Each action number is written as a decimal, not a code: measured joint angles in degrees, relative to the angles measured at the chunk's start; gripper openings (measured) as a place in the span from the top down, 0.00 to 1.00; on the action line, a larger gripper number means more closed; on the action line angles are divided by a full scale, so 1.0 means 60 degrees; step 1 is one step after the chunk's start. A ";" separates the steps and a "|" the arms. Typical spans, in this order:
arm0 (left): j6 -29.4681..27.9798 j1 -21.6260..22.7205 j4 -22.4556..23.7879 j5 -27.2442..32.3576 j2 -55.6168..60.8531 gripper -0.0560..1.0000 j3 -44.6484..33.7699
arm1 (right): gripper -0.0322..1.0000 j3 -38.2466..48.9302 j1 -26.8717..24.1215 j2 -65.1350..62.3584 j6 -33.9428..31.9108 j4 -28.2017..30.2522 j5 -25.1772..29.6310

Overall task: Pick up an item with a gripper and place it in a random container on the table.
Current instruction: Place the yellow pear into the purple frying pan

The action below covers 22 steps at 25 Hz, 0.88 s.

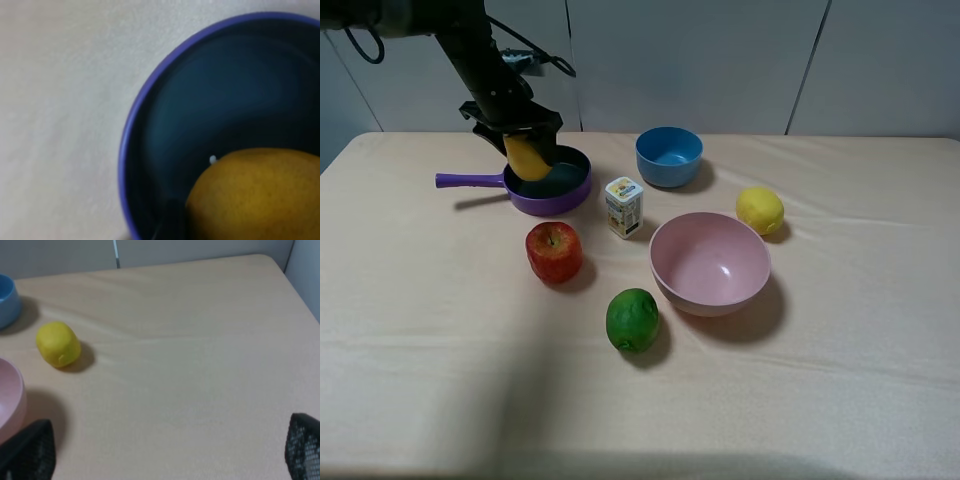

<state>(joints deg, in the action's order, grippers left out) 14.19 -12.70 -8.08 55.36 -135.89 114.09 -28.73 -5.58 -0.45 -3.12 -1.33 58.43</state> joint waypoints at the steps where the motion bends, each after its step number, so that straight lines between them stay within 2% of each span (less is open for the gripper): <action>1: 0.0000 -0.0059 0.0000 -0.0066 -0.0058 0.27 0.0000 | 0.30 0.0000 0.0000 0.0000 0.0000 0.0000 0.0000; 8: 0.0030 -0.0511 -0.0020 -0.0685 -0.0243 0.27 0.0000 | 0.30 0.0000 0.0000 0.0000 0.0000 0.0000 0.0000; 22: 0.0000 -0.0544 0.0507 -0.0699 -0.0243 0.25 0.0000 | 0.30 0.0000 0.0000 0.0000 0.0000 0.0000 0.0000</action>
<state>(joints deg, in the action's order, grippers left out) 14.19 -15.96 -5.04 51.17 -137.34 114.09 -28.73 -5.58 -0.45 -3.12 -1.33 58.43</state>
